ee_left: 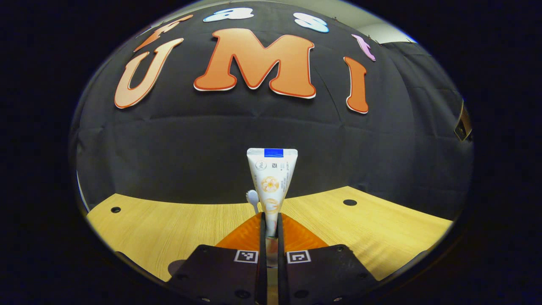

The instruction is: Put the toothbrush and toothpaste on the desktop into the cup, then pick up the cup and place it on the coaster on the desktop.

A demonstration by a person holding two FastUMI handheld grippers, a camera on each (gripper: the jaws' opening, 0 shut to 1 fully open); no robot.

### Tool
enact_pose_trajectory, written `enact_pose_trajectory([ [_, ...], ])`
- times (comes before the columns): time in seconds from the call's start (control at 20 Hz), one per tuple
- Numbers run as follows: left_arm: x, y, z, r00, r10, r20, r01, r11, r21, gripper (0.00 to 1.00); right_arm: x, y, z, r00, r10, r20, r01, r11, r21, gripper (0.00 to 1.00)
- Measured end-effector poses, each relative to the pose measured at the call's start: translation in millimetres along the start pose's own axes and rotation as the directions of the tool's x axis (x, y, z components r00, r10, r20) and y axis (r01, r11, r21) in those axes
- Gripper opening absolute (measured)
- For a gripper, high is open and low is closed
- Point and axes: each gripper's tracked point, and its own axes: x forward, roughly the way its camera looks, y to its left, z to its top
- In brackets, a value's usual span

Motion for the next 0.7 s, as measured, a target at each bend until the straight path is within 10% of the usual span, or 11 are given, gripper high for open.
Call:
enact_pose_trajectory([
  [0.4, -10, -1, -14, 0.999, 0.014, -0.029, -0.013, 1.0, 0.021, 0.17, -2, -4, 22, 1.0, -0.002, 0.01, 0.002, 1.0, 0.02, 0.93],
  [0.55, -25, 6, -8, 0.999, 0.004, -0.044, -0.003, 0.999, 0.033, 0.53, 8, -8, 30, 1.0, -0.003, 0.021, 0.002, 0.999, 0.034, 0.93],
  [0.7, -42, 18, -4, 0.997, -0.004, -0.076, 0.008, 0.999, 0.05, 0.67, 12, -23, 47, 0.999, -0.007, 0.038, 0.005, 0.999, 0.051, 0.93],
])
